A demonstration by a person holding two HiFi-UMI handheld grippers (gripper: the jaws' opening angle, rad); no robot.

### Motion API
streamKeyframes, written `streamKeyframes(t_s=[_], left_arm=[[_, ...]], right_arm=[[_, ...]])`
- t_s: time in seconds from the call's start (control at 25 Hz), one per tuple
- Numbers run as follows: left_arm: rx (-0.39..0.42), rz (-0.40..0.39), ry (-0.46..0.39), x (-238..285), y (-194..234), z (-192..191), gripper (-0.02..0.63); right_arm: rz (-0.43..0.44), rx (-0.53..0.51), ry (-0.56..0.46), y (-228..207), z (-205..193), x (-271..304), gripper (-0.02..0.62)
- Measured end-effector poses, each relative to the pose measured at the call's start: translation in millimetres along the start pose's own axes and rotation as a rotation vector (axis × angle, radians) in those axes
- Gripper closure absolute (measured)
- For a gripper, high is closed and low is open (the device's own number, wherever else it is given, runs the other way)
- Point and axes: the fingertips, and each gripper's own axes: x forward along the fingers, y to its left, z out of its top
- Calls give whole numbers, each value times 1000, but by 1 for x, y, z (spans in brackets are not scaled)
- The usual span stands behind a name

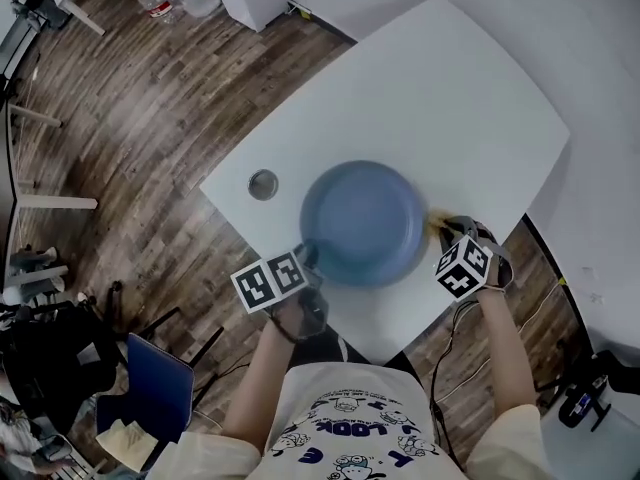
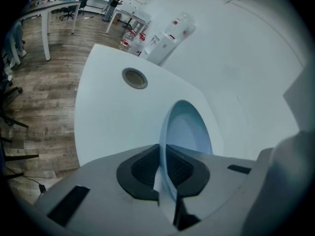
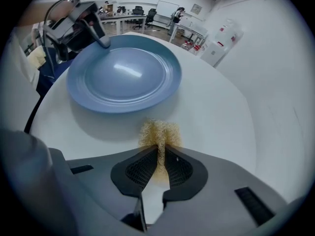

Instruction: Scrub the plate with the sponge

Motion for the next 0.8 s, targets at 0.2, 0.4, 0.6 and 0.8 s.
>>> streamKeyframes(t_s=[0.2, 0.4, 0.6, 0.8], left_arm=[[25, -9, 31, -9, 6, -19, 581], [75, -21, 65, -9, 0, -31, 581], [111, -31, 95, -10, -5, -43, 580], [129, -36, 121, -8, -10, -55, 580]], right_arm=[[-53, 107, -12, -1, 1, -8, 541], [-25, 314, -68, 1, -5, -25, 541], [-51, 470, -132, -1, -13, -47, 541], [-61, 529, -209, -1, 3, -72, 541]])
